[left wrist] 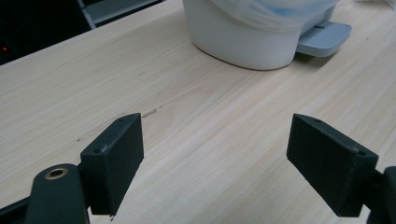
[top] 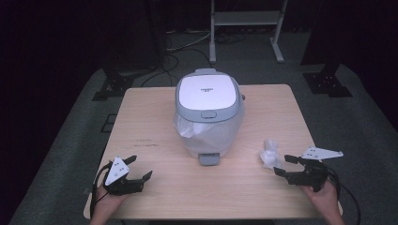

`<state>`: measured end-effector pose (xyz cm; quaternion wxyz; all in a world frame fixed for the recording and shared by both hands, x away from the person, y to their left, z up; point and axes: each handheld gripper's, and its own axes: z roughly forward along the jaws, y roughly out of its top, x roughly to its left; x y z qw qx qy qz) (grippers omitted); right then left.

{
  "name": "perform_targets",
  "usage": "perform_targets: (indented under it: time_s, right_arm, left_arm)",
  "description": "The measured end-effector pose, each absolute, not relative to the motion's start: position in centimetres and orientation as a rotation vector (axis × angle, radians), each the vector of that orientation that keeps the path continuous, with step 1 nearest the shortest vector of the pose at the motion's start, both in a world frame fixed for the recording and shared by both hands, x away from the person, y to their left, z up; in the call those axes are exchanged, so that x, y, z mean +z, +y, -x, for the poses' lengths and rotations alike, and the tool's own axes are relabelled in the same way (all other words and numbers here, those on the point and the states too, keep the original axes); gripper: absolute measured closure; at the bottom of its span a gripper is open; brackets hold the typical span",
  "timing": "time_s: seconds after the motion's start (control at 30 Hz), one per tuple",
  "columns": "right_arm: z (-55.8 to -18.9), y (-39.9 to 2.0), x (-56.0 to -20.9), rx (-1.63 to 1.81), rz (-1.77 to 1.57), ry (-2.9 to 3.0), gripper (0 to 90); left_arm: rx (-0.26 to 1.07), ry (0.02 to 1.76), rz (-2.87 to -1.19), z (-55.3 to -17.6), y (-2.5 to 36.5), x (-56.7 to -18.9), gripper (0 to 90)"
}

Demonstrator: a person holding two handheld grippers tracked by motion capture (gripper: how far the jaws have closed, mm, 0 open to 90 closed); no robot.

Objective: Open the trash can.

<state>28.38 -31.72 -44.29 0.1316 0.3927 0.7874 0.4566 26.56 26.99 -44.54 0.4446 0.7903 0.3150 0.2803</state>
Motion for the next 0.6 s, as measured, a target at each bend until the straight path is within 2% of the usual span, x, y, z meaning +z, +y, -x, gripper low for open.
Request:
perform_targets:
  time_s: [0.3,0.43,0.53,0.57,0.6]
  right_arm:
    - [-28.6,-31.6,-44.4,1.329,-1.138,2.298,25.6]
    - [-28.6,-31.6,-44.4,1.339,-1.149,2.292,25.6]
    - [-28.6,-31.5,-44.4,1.338,-1.153,2.287,25.6]
    - [-28.6,-31.5,-44.4,1.338,-1.153,2.287,25.6]
    - [-28.6,-31.5,-44.3,1.338,-1.152,2.285,25.6]
  left_arm:
    - [0.669,0.774,-1.95,-26.7,26.3,-44.2,18.9]
    - [0.652,0.735,-1.963,-26.8,25.8,-43.5,23.5]
    - [0.641,0.711,-1.97,-26.9,25.4,-43.0,31.9]
    - [0.635,0.709,-1.973,-26.9,25.4,-42.8,31.9]
    - [0.626,0.7,-1.973,-26.9,25.3,-42.5,37.4]
